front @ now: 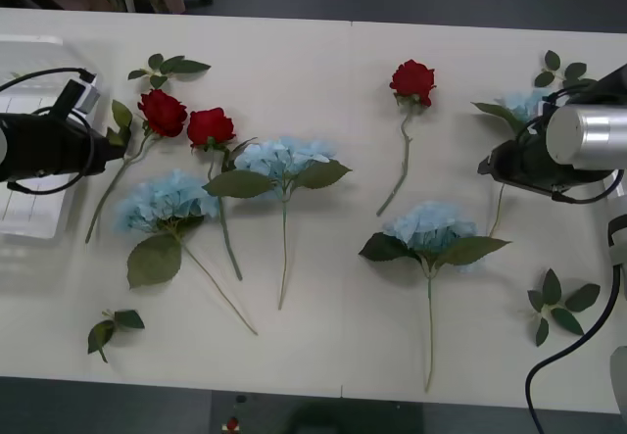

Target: Put the red flowers into the right box and the blue flowers into the left box

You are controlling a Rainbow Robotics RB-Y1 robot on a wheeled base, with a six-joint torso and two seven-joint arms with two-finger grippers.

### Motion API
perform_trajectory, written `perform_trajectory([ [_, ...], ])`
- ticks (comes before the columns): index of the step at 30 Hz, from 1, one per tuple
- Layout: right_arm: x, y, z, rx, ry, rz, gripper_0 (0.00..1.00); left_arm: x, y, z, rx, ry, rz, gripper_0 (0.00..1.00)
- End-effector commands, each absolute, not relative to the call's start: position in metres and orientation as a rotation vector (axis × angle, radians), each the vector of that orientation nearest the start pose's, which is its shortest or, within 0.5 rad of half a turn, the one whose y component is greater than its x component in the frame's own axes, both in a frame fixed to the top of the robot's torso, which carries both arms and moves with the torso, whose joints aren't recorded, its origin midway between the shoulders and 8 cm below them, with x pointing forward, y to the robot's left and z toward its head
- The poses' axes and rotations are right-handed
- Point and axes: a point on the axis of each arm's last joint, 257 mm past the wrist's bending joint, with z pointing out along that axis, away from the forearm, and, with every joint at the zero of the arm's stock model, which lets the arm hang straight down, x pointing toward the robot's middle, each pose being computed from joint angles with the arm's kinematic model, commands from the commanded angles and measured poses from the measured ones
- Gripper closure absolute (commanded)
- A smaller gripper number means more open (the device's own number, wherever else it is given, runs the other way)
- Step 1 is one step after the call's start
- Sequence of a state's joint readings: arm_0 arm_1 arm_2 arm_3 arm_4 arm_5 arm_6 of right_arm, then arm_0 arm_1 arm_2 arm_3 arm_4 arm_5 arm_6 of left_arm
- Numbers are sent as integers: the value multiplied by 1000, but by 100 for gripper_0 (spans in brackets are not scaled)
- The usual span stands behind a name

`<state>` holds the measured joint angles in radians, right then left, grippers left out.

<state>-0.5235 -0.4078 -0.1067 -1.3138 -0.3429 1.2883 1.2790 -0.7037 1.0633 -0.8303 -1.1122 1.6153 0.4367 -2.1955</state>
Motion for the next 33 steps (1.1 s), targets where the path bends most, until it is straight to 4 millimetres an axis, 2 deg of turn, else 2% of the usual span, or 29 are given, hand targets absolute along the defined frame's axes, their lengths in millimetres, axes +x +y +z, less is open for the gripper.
perform_trajectory([
  [1,567,-350,-295,457,2493,86,0,630,348,-236,675,2101,47,39],
  [8,568,-355,-301,453,2493,57,0,651,326,-235,660,2091,45,38],
  [9,567,-355,-302,453,2496,54,9,655,321,-234,659,2088,43,39],
  [10,567,-355,-303,453,2497,52,13,657,320,-234,657,2088,45,38],
  [13,566,-356,-304,452,2499,43,56,660,323,-240,638,2103,54,39],
  [15,566,-357,-303,455,2497,36,78,661,326,-243,631,2112,64,38],
  [16,567,-358,-303,452,2496,30,86,662,330,-244,625,2112,77,35],
  [17,567,-359,-303,452,2496,26,91,663,333,-245,627,2111,88,26],
  [21,567,-359,-303,452,2494,23,100,662,337,-246,628,2116,99,20],
  [27,570,-358,-299,449,2481,30,100,660,331,-255,627,2128,87,20],
  [32,577,-359,-272,412,2438,24,100,658,328,-267,594,2156,61,27],
  [33,577,-358,-264,397,2435,20,100,657,327,-271,570,2167,44,35],
])
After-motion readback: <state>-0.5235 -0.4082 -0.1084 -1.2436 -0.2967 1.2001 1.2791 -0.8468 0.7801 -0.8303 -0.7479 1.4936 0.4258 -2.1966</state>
